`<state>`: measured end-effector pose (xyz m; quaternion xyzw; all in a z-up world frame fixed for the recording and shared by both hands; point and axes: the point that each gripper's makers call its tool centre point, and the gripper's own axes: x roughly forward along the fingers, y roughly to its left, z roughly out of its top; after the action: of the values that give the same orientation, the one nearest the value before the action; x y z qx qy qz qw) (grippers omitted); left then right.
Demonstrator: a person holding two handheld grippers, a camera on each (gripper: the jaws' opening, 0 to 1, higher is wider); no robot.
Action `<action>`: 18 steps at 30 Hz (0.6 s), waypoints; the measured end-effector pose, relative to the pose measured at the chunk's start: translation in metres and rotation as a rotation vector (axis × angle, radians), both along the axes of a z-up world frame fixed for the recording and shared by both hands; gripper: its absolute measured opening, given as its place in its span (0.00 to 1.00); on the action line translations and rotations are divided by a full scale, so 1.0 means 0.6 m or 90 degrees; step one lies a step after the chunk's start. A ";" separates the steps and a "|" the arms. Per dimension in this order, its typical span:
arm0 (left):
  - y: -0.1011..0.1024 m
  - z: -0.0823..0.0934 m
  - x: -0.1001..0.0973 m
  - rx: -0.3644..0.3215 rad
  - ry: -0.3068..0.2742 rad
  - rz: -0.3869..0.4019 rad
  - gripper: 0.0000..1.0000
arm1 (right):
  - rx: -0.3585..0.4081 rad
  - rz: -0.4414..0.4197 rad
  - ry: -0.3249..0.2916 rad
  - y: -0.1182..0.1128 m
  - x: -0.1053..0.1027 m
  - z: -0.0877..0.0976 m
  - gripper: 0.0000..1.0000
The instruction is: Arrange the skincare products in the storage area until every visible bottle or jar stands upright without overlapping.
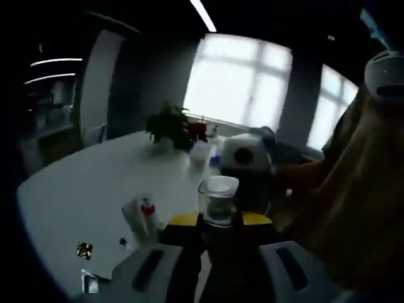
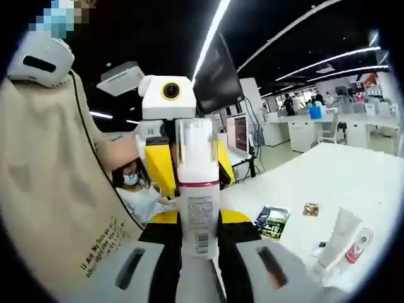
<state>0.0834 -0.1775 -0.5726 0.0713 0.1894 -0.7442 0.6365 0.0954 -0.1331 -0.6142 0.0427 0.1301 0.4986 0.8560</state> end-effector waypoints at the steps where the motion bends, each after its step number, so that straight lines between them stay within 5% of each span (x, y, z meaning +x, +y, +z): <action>1: 0.000 0.000 -0.002 -0.002 -0.001 0.001 0.18 | -0.002 0.003 -0.005 -0.001 -0.001 -0.001 0.20; 7: -0.001 0.000 -0.005 -0.018 -0.029 -0.011 0.19 | 0.015 0.013 -0.023 -0.005 -0.006 0.000 0.20; 13: -0.001 -0.021 -0.013 0.024 -0.121 -0.064 0.20 | 0.008 0.033 -0.041 -0.006 -0.011 -0.001 0.20; 18: -0.006 -0.021 -0.013 0.039 -0.116 -0.071 0.19 | -0.009 0.045 -0.067 -0.011 -0.012 0.001 0.20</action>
<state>0.0753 -0.1808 -0.5850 0.1685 0.1492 -0.7628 0.6061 0.0879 -0.1397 -0.6137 0.0055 0.0896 0.5291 0.8438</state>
